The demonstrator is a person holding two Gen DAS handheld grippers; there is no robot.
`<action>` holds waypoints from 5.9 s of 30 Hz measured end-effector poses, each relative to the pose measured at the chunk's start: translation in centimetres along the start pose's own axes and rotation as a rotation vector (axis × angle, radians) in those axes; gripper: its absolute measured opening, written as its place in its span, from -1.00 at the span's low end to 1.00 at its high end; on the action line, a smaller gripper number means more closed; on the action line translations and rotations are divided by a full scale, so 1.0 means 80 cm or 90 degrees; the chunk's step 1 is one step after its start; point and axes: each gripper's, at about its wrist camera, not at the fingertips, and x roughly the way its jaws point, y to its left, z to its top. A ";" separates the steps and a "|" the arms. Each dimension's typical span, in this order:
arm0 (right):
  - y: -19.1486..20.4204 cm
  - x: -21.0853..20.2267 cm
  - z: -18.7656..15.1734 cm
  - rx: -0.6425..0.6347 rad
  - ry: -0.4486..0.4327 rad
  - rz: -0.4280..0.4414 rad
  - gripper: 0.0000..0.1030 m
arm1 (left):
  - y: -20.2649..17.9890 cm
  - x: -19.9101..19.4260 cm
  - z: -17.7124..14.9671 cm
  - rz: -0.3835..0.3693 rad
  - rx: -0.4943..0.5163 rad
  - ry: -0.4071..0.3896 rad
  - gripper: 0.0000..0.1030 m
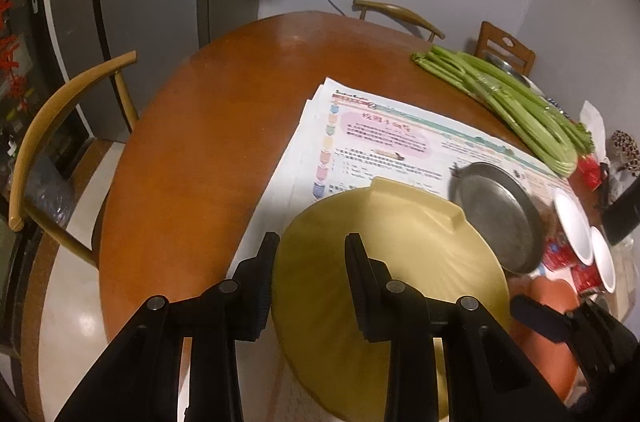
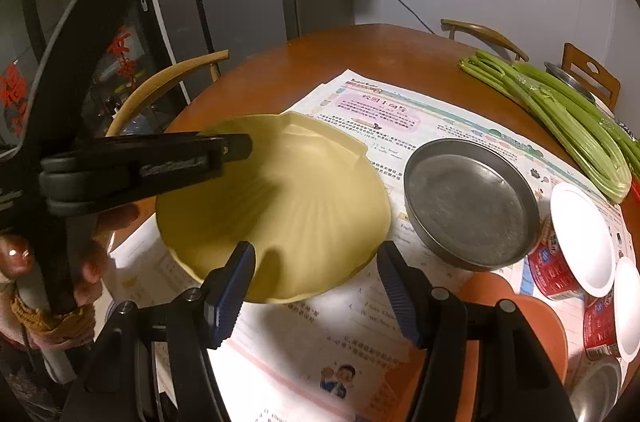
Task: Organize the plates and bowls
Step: 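Lift the yellow scalloped plate with the left tool and set it down beside the papers, then move the left tool to the orange bear-shaped plate and grip its rim, then lift the orange plate with the left tool and carry it over the yellow plate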
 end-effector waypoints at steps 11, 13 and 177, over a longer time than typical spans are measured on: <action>0.022 0.024 -0.007 -0.024 0.016 0.030 0.24 | 0.004 0.043 0.008 0.014 0.002 0.026 -0.25; 0.016 0.021 -0.008 -0.011 0.008 0.031 0.23 | 0.007 0.045 0.008 0.012 -0.001 0.027 -0.25; -0.041 -0.055 0.009 0.027 0.016 0.027 0.28 | -0.027 -0.088 -0.044 -0.067 -0.052 -0.083 -0.20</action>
